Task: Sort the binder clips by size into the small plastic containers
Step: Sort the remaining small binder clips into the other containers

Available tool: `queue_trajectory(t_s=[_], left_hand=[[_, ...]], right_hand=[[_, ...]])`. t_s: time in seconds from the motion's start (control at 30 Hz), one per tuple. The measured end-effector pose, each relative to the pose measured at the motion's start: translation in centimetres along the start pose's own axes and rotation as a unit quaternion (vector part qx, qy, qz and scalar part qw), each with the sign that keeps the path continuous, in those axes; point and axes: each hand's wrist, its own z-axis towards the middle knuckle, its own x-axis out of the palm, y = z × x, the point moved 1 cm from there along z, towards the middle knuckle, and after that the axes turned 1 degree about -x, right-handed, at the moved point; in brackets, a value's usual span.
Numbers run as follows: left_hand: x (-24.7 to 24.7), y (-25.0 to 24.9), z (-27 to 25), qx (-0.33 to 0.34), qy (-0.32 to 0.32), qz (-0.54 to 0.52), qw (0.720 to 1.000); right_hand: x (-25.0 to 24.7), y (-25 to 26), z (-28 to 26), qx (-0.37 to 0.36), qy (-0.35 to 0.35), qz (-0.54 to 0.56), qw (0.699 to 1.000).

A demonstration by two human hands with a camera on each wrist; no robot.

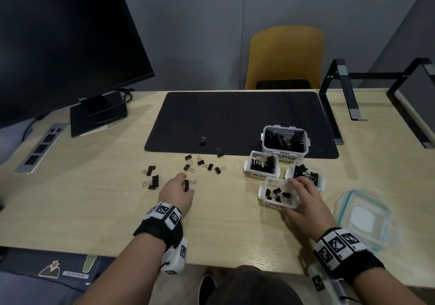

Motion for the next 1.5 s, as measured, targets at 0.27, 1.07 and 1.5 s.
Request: queue_trajectory(t_s=[0.27, 1.07, 1.5], left_hand=[[-0.5, -1.9, -0.1, 0.006, -0.011, 0.032, 0.999], [3.4, -14.6, -7.1, 0.210, 0.062, -0.084, 0.972], [0.0, -3.4, -1.7, -0.055, 0.022, 0.108, 0.992]], right_hand=[[0.1, -0.1, 0.0, 0.006, 0.005, 0.005, 1.000], [0.2, -0.1, 0.0, -0.013, -0.018, 0.026, 0.999], [-0.1, 1.2, 0.0, -0.002, 0.007, -0.054, 0.998]])
